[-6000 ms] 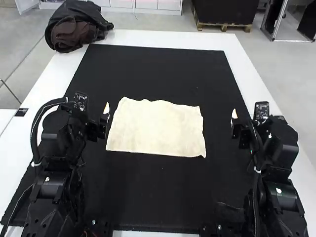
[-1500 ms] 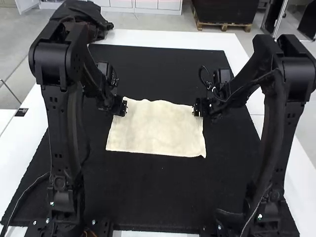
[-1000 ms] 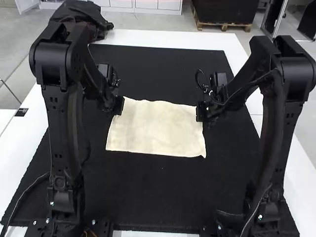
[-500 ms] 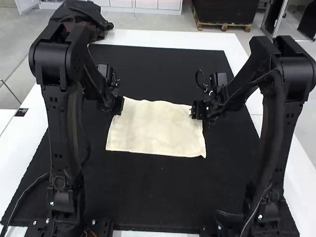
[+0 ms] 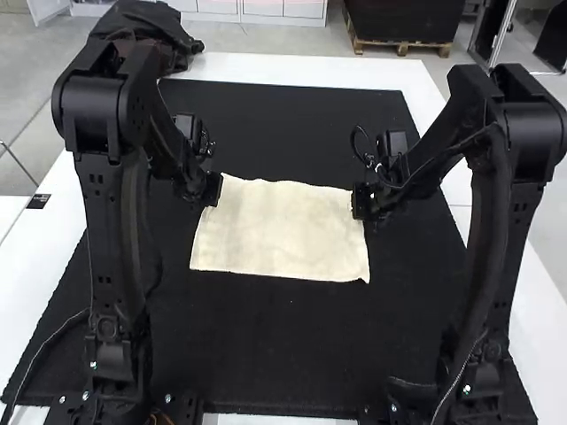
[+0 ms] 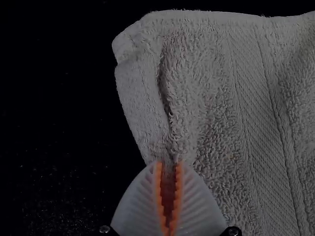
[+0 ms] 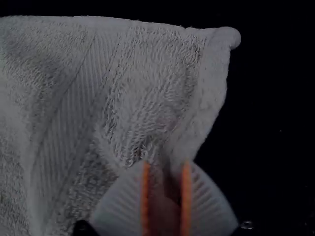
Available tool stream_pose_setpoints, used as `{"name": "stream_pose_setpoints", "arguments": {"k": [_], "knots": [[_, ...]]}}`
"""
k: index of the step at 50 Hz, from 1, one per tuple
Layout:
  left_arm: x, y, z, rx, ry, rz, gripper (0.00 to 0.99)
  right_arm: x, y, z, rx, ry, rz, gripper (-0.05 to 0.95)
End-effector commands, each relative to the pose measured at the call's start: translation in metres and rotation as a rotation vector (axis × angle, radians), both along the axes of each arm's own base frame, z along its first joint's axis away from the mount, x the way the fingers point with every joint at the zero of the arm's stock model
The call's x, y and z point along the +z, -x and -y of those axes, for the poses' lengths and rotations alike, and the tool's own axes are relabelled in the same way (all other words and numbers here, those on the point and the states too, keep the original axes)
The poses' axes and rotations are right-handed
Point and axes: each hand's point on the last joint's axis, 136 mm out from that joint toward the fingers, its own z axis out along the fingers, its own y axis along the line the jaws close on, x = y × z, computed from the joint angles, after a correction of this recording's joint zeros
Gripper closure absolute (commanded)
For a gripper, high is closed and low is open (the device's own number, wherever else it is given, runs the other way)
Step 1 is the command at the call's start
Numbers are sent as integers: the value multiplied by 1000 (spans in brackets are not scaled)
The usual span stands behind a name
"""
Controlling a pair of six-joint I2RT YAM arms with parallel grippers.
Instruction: Fold the towel.
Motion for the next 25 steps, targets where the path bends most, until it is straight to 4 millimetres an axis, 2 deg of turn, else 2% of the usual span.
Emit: {"name": "stream_pose_setpoints", "arguments": {"k": [1, 9, 19, 25], "knots": [[-13, 6, -5, 4, 2, -35, 969, 7, 1, -2, 3, -32, 8, 923], [-4, 0, -11, 18, 5, -8, 969, 11, -5, 6, -24, -40, 18, 923], [21, -14, -15, 30, 19, 46, 969, 39, -20, 13, -48, -53, 86, 923], [25, -15, -14, 26, 24, 36, 969, 54, -23, 14, -49, -58, 119, 923]]}}
